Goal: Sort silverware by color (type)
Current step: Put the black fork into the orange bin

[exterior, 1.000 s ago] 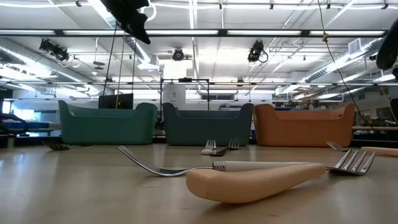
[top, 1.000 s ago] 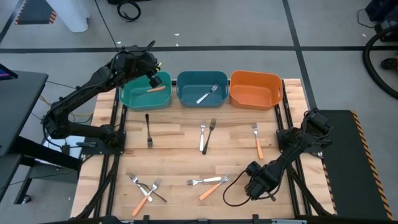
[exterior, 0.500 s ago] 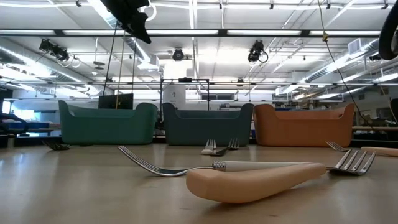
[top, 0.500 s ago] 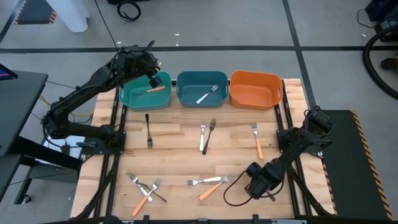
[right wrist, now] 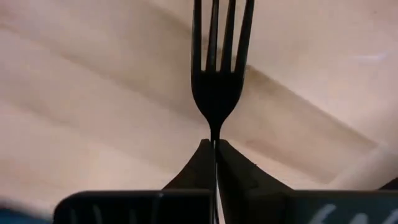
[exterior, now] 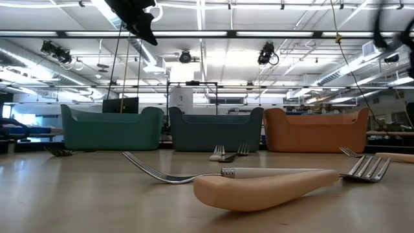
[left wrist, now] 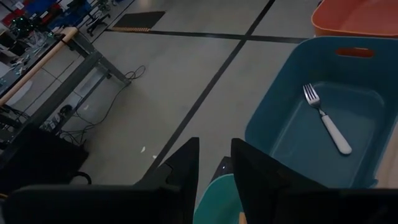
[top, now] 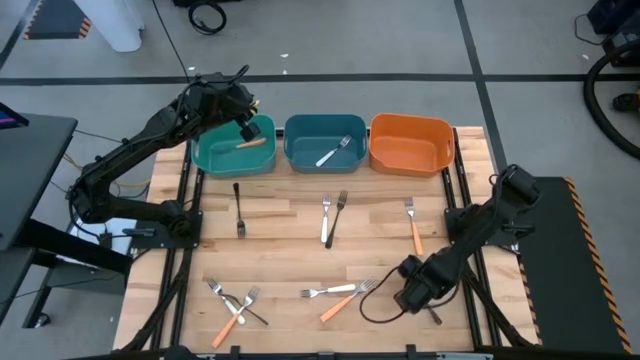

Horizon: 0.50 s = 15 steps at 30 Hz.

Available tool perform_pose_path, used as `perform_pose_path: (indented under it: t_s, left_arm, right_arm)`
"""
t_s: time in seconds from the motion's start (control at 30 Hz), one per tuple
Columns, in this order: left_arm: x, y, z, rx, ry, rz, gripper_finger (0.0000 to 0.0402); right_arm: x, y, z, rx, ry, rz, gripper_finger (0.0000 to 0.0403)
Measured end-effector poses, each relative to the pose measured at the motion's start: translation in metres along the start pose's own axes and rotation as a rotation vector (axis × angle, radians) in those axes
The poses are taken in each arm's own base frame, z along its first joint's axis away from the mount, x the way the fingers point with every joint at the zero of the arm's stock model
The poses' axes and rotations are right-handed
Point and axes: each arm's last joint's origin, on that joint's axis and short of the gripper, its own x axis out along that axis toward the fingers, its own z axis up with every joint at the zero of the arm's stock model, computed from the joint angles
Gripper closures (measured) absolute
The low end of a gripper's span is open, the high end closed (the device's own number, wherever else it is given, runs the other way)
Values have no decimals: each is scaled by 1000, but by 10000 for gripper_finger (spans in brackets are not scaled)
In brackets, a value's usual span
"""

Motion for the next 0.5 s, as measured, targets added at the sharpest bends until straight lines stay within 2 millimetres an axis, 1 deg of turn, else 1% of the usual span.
perform_pose_path:
  t_s: [0.13, 0.23, 0.33, 0.5]
  left_arm:
    - [0, 0, 0, -33, 0, 0, 298]
    - [0, 0, 0, -83, 0, 0, 298]
    - [0, 0, 0, -107, 0, 0, 298]
    - [0, -1, 0, -131, -5, -15, 299]
  right_arm:
    - [-26, -8, 10, 54, -48, 57, 396]
    - [-50, -18, 22, 95, -110, 117, 396]
    - [-75, -32, 42, 146, -251, 173, 396]
    - [-114, -61, 81, 198, -540, 242, 396]
